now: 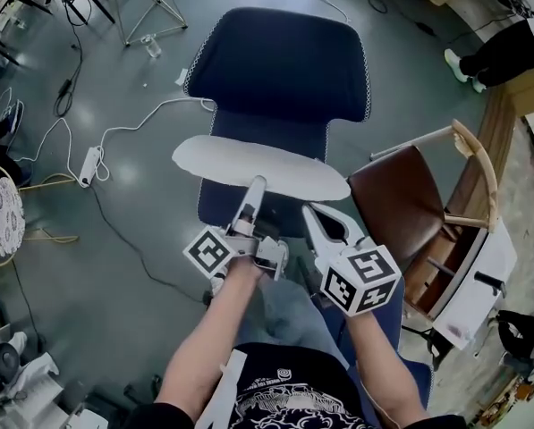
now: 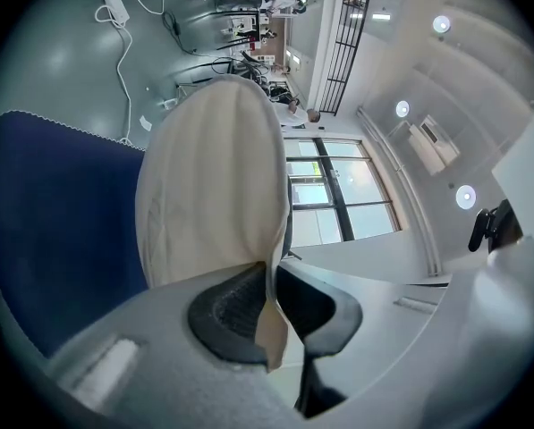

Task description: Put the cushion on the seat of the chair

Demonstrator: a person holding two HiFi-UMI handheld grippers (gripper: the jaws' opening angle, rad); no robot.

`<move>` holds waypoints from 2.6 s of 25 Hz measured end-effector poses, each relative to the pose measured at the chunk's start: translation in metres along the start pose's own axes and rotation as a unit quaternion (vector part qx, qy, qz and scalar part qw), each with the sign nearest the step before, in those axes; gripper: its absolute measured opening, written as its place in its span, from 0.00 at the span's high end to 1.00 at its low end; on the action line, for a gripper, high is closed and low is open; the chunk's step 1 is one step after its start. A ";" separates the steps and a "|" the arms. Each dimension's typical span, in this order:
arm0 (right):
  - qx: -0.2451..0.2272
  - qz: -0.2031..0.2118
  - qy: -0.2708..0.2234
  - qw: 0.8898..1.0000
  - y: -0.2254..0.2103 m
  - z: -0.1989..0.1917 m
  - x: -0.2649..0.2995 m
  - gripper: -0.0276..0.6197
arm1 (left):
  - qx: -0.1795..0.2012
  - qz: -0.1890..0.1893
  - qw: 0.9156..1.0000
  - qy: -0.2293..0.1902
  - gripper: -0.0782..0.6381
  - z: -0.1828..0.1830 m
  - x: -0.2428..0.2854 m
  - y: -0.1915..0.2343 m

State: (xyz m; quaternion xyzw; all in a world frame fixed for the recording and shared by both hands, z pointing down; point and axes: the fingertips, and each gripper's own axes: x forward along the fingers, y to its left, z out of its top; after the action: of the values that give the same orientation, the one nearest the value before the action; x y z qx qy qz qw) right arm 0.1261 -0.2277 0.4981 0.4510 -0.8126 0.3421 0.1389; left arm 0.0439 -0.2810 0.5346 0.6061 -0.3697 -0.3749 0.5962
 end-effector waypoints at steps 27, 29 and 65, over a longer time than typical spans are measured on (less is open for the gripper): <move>0.033 0.007 0.051 0.998 -0.023 -0.058 0.010 0.96 | -0.007 0.032 0.999 0.029 0.83 -0.024 -0.016 0.081; 0.034 0.008 0.053 0.998 -0.021 -0.060 0.012 0.96 | -0.007 0.041 0.999 0.033 0.83 -0.024 -0.025 0.089; 0.049 -0.008 0.105 0.993 -0.006 -0.126 0.004 0.96 | 0.035 0.293 0.937 0.187 0.53 -0.055 -0.132 0.245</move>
State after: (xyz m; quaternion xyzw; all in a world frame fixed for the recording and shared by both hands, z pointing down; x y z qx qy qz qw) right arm 0.1186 -0.1468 0.5949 0.4254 -0.7721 0.4258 0.2040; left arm 0.0345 -0.1425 0.7820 0.5512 -0.4253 -0.0502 0.7161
